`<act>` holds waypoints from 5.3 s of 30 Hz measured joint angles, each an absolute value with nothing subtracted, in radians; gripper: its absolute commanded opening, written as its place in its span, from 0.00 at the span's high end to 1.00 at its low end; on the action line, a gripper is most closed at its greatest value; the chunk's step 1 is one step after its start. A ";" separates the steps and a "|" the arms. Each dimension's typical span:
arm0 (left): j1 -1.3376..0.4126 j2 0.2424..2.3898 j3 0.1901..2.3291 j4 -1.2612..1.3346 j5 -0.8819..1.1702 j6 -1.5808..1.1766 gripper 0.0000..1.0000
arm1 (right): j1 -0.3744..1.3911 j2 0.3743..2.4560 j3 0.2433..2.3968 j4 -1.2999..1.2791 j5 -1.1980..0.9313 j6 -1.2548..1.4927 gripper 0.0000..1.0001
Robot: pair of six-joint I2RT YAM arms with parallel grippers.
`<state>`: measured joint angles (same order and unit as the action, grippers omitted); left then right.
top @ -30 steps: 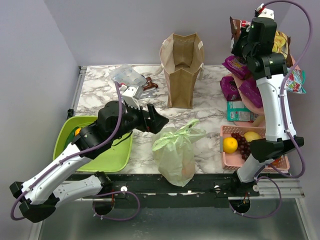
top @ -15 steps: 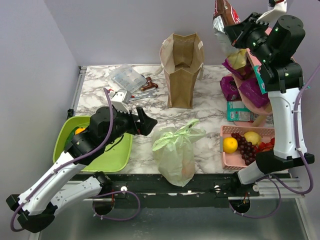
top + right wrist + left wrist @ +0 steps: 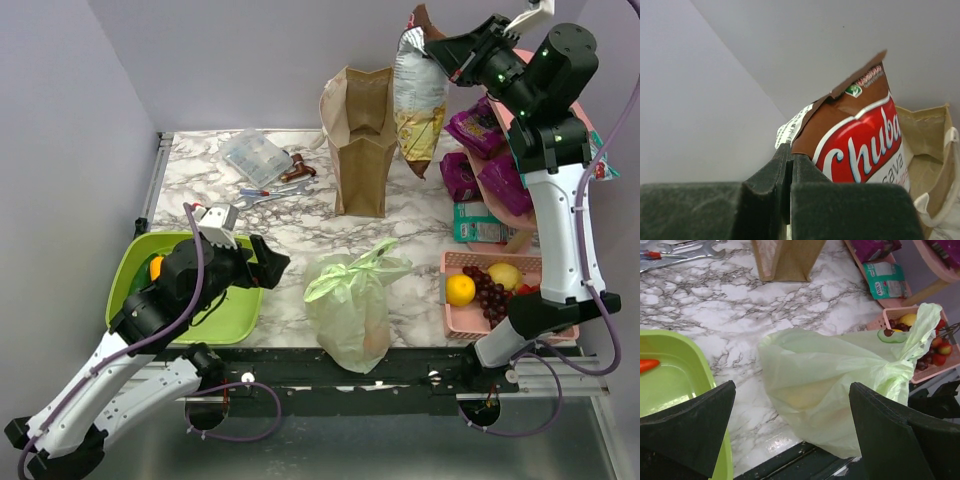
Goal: Place the food into the grocery bag and tie it
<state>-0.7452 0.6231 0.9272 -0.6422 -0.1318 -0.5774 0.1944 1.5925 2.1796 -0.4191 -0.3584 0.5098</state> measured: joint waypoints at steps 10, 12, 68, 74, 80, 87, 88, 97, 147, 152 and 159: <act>-0.741 0.452 0.824 -0.737 -0.202 -0.537 0.01 | 0.194 1.692 2.191 -0.286 -0.413 0.604 0.99; -0.741 0.395 0.792 -0.757 -0.218 -0.529 0.01 | 0.194 1.716 2.191 -0.245 -0.419 0.633 0.99; -0.741 0.090 0.706 -0.772 -0.276 -0.520 0.01 | 0.208 2.079 2.093 0.264 -0.328 0.688 0.09; -0.741 0.090 0.706 -0.772 -0.276 -0.520 0.01 | 0.202 1.976 2.030 0.307 -0.325 0.688 0.09; -0.741 0.090 0.706 -0.772 -0.276 -0.520 0.02 | 0.202 1.824 1.988 0.347 -0.283 0.687 0.09; -0.741 0.090 0.706 -0.772 -0.276 -0.520 0.01 | 0.202 1.723 1.967 0.363 -0.258 0.671 0.09; -0.741 0.090 0.706 -0.771 -0.276 -0.520 0.01 | 0.202 1.713 1.961 0.358 -0.254 0.666 0.09; -0.741 0.090 0.706 -0.771 -0.276 -0.520 0.02 | 0.202 1.584 1.841 0.228 -0.208 0.595 0.10; -0.741 0.162 0.705 -0.756 -0.213 -0.482 0.01 | 0.202 0.997 1.398 -0.388 1.006 0.242 0.05; -0.741 0.162 0.705 -0.756 -0.212 -0.482 0.02 | 0.202 1.063 1.383 -0.356 1.053 0.171 0.02; -0.741 0.168 0.705 -0.754 -0.208 -0.481 0.01 | 0.202 1.088 1.346 -0.298 1.095 0.100 0.02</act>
<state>-0.7406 0.1680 0.7052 -0.7540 -0.2081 -0.4808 0.2016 1.0882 1.3464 -0.2977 1.0950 0.1001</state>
